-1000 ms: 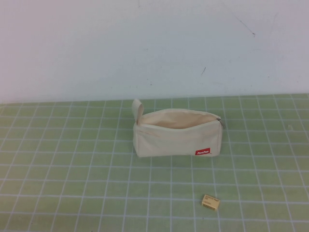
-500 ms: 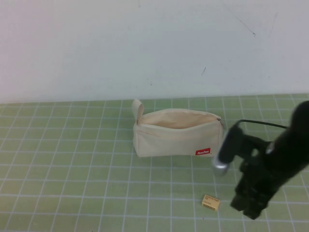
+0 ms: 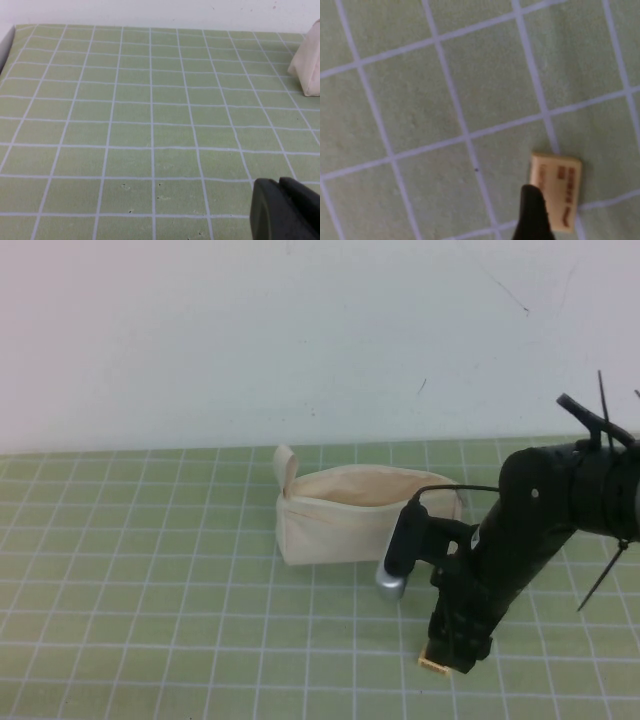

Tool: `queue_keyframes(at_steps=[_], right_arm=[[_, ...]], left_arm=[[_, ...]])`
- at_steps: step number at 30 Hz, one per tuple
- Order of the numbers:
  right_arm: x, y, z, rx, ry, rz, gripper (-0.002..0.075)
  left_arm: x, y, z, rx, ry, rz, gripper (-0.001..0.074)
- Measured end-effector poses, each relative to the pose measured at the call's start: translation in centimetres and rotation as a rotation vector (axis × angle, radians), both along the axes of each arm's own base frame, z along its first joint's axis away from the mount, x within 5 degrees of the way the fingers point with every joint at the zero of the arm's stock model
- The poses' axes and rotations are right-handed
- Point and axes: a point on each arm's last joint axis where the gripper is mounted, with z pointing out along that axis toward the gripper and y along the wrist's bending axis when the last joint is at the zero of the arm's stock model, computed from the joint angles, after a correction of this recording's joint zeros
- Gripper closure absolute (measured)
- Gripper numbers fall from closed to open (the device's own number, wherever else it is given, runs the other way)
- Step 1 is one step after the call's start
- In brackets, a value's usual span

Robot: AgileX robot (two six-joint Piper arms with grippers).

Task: Put eraser into pencil case
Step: Pick up the eraser from the table

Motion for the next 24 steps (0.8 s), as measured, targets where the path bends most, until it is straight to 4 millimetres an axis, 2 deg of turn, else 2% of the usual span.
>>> queue_keyframes(at_steps=[12,14,19,21,24], right_arm=[[0.3,0.6,-2.4,-0.013,0.069,0.041,0.0279],[0.4,0.6,-2.5,-0.012,0.067,0.043,0.0321],[0.3,1.0,-2.4,-0.013,0.1,0.054,0.0526],[0.3,1.4,-1.8,-0.006,0.135,0.062,0.0524],[0.6,2.2,0.2,0.018,0.201,0.085,0.0524]], left_arm=[[0.0,0.0,0.0,0.0,0.0,0.0,0.0736],[0.0,0.0,0.1,0.0,-0.002,0.0,0.0736],[0.0,0.0,0.1,0.0,-0.002,0.0,0.0736],[0.0,0.0,0.1,0.0,-0.002,0.0,0.0736],[0.0,0.0,0.1,0.0,-0.002,0.0,0.0736]])
